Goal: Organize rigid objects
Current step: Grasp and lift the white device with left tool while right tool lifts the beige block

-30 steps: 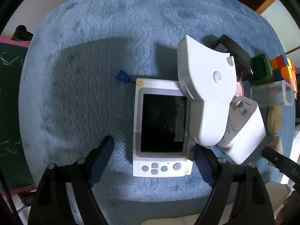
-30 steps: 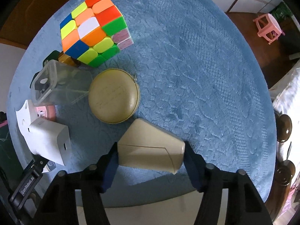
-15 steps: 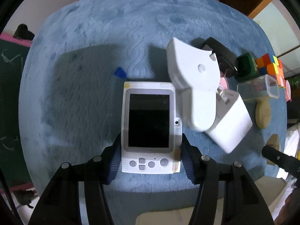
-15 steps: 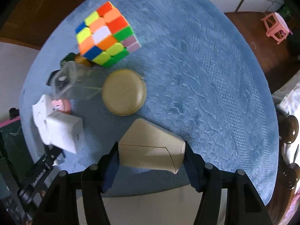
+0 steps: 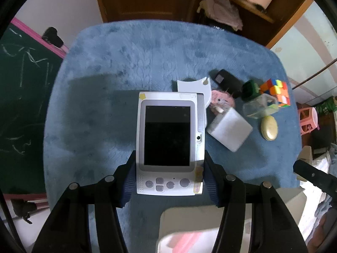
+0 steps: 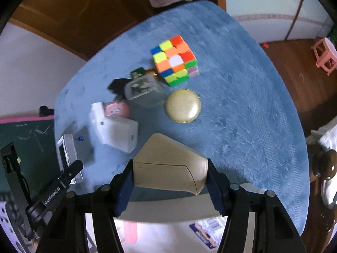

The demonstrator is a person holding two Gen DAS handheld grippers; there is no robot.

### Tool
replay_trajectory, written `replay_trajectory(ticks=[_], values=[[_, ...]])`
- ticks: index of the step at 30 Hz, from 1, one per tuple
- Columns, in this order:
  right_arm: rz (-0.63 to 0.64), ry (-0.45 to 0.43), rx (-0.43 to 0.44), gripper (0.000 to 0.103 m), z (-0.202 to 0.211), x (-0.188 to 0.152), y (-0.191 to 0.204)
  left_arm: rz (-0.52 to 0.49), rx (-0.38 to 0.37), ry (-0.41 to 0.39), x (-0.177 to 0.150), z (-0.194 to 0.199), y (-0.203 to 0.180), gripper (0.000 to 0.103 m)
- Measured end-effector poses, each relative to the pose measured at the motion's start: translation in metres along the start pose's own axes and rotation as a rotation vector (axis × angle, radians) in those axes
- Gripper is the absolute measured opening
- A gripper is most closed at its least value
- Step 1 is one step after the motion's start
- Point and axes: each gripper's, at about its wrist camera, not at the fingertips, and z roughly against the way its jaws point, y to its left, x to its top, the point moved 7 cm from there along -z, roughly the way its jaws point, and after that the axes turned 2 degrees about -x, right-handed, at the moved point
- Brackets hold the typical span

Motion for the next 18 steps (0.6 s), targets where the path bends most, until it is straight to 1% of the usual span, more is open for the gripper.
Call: replay_trajectory(ticks=[3,8,12,16,18], values=[[0.038,-0.039,0.013,0.063,0.016,-0.009,0.016,-0.005,-0.005,-0.031,-0.01,0.02,-0.004,0.06],[0.1,-0.109,0.045,0.063,0.054,-0.026,0.029,-0.025,-0.027,-0.105,-0.022,0.065,-0.009,0.06],[0.173,-0.173,0.047,0.063,0.083,-0.041,0.039,-0.052,-0.055,-0.163,-0.033,0.099,-0.025,0.06],[0.259,-0.241,0.046,0.063,0.122,-0.066,0.044,-0.081,-0.092,-0.226,-0.047,0.138,-0.044,0.06],[0.292,-0.266,0.042,0.063,0.135,-0.075,0.044,-0.092,-0.105,-0.25,-0.056,0.152,-0.051,0.06]])
